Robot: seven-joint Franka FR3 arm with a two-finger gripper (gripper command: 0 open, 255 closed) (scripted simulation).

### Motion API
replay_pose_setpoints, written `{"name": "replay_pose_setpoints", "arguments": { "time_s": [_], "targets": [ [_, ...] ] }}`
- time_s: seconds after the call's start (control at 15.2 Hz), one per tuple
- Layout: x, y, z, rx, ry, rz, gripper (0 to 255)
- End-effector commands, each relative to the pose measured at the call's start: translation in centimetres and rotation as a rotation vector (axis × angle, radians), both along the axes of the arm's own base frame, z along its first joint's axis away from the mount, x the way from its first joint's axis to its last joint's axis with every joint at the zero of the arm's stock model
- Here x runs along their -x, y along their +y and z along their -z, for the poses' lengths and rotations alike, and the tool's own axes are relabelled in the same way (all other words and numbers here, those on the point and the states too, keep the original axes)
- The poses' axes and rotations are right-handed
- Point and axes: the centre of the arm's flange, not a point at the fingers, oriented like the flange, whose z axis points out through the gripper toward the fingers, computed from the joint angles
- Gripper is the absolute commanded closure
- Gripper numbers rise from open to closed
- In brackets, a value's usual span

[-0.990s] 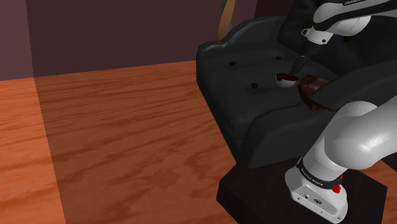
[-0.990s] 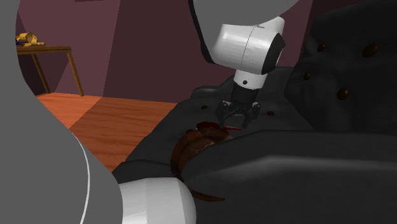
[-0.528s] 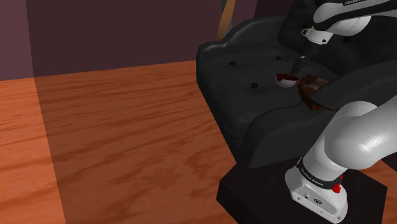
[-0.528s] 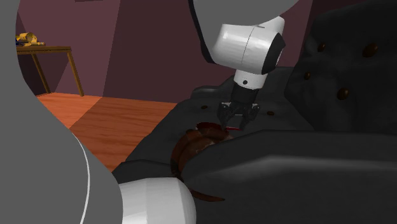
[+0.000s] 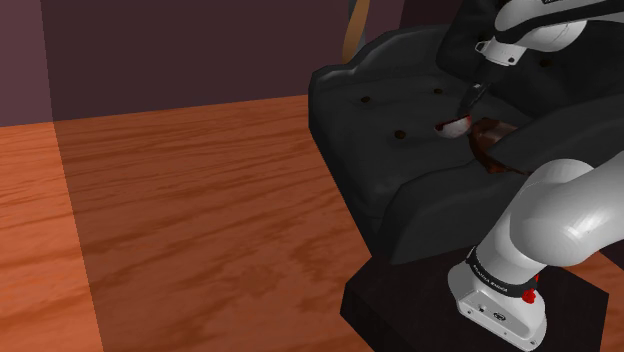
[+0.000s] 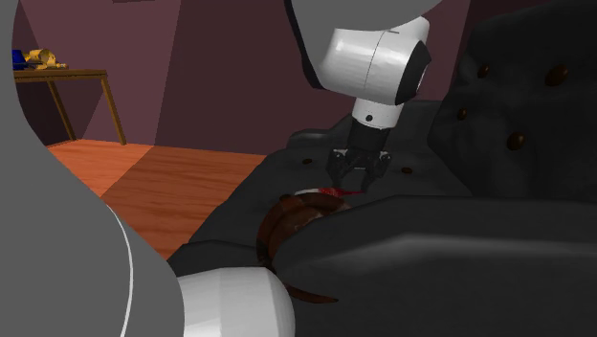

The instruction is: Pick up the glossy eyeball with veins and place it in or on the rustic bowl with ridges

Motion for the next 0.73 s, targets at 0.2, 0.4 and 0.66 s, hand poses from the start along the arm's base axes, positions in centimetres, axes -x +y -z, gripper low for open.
{"name": "replay_pose_setpoints", "arguments": {
  "time_s": [0.2,0.4,0.66],
  "targets": [
    [0.0,0.0,-2.6,0.000,0.000,0.000,255],
    [0.0,0.0,-4.2,0.000,0.000,0.000,255],
    [0.0,0.0,-6.3,0.000,0.000,0.000,255]
  ]
}}
